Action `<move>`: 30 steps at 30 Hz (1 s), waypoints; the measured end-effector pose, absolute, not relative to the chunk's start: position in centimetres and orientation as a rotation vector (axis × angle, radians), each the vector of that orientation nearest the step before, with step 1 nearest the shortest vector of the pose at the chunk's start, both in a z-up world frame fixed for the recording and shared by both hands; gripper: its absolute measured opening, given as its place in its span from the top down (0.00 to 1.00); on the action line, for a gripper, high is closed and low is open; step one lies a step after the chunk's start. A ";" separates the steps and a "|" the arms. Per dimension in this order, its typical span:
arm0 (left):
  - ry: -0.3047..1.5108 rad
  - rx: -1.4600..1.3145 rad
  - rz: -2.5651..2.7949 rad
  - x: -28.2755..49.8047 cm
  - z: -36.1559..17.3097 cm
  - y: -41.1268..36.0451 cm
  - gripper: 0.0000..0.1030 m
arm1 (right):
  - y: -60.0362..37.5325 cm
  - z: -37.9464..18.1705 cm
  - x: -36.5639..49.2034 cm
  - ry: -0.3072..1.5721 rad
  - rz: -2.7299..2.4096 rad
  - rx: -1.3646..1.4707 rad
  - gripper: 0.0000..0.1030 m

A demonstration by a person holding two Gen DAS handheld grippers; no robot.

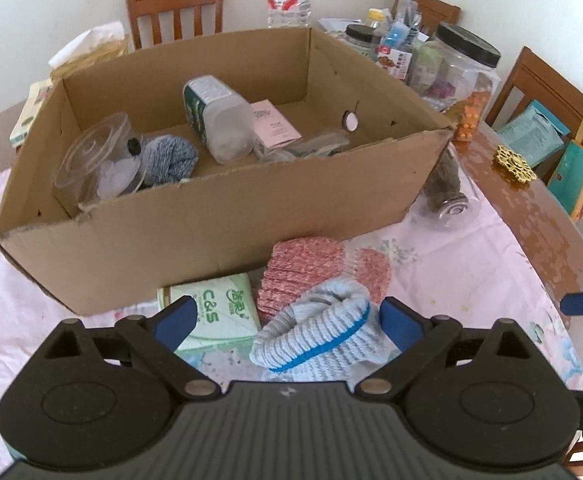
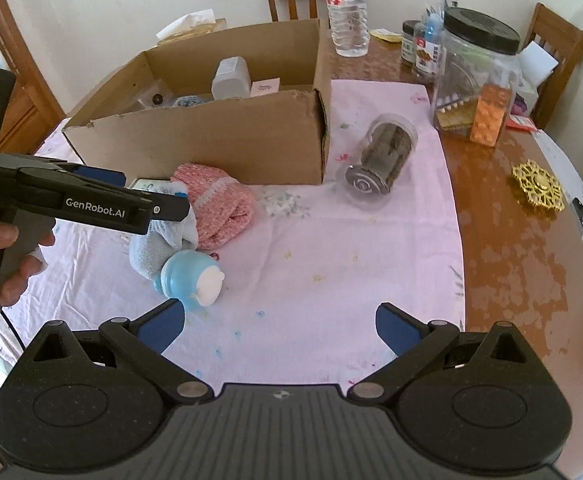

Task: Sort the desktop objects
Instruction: 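Withdraw both grippers from the box back over the cloth, then lower the left gripper onto the white blue-banded sock and close it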

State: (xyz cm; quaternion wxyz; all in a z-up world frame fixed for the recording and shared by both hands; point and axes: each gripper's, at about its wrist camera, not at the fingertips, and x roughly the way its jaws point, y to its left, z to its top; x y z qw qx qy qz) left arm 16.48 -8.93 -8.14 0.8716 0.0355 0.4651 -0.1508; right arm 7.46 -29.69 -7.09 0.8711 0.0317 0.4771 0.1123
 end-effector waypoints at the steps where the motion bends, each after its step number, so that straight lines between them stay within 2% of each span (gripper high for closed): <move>1: 0.978 0.062 -0.314 16.5 -8.3 -8.8 0.04 | -29.7 -7.2 7.5 1.001 0.234 0.069 0.00; 20: 1.036 0.003 -0.239 14.7 -9.3 -3.9 0.05 | -28.4 -7.2 8.5 1.006 0.280 0.063 0.00; 30: 1.037 0.067 -0.314 13.5 -10.9 -5.3 0.08 | -27.1 -7.5 8.4 1.026 0.291 0.030 0.00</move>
